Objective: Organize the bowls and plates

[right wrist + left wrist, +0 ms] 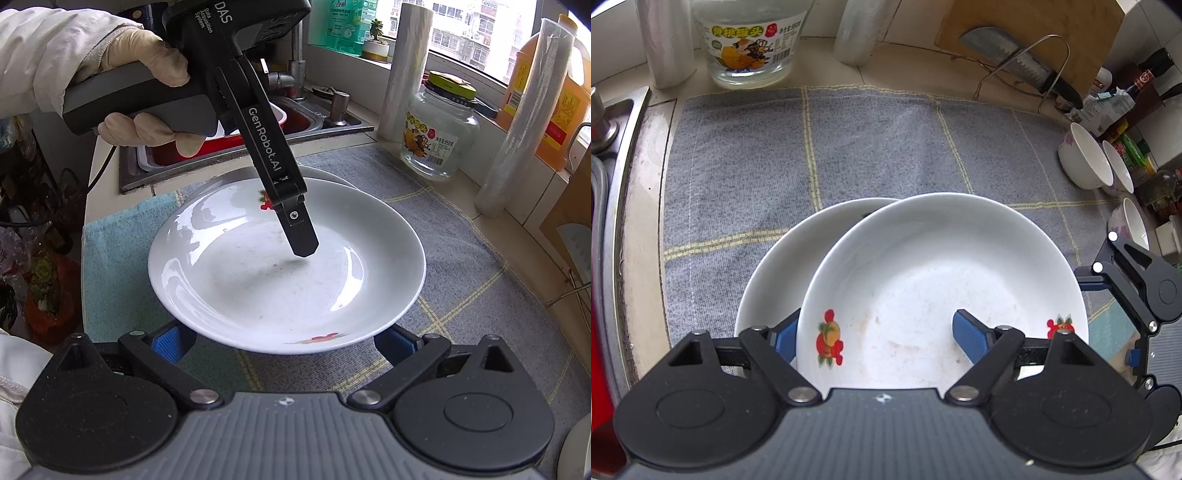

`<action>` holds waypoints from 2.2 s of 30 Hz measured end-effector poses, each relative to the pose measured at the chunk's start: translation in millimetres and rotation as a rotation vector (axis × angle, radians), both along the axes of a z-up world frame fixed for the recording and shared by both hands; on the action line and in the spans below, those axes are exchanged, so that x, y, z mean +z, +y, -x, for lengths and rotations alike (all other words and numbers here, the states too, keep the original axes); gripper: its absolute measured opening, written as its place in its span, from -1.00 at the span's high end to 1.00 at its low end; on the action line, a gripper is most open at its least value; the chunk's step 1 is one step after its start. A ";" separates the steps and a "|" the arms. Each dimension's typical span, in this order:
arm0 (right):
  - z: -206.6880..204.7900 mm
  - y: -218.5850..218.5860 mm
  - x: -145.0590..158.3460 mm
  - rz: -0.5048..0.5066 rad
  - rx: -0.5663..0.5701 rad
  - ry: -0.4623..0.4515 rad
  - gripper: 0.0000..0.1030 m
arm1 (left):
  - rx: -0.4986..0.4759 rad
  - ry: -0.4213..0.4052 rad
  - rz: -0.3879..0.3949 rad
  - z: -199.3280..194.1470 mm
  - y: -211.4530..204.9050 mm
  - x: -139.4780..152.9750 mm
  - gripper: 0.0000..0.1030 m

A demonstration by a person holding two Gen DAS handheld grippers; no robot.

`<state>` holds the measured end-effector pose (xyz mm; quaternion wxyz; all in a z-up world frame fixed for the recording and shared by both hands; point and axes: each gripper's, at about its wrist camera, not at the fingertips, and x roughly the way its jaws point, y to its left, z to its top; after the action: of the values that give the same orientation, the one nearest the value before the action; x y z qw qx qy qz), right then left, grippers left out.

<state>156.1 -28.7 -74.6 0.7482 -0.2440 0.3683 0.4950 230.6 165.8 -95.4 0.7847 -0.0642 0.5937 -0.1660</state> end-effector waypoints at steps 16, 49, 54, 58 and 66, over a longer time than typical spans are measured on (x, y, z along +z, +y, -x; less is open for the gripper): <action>0.0 0.0 2.1 -0.003 0.016 -0.003 -1.00 | -0.101 0.025 -0.113 -8.6 -11.2 2.4 -0.63; -1.8 -7.1 7.6 -0.060 -0.017 0.054 -1.00 | -0.122 0.006 -0.142 -18.5 -25.0 4.5 -0.81; -1.2 -7.1 5.8 -0.065 -0.025 0.066 -1.00 | -0.119 -0.024 -0.139 -17.8 -25.6 8.2 -0.81; -1.9 -7.8 8.2 -0.078 -0.035 0.066 -1.00 | -0.113 -0.032 -0.143 -17.0 -26.6 8.4 -0.81; 4.2 -6.6 8.2 -0.059 -0.022 0.027 -1.00 | -0.085 -0.074 -0.135 -14.8 -25.4 11.3 -0.81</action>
<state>151.9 -35.3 -66.5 0.7555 -0.2111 0.3662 0.5005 245.4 140.5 -84.1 0.8010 0.0203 0.5763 -0.1608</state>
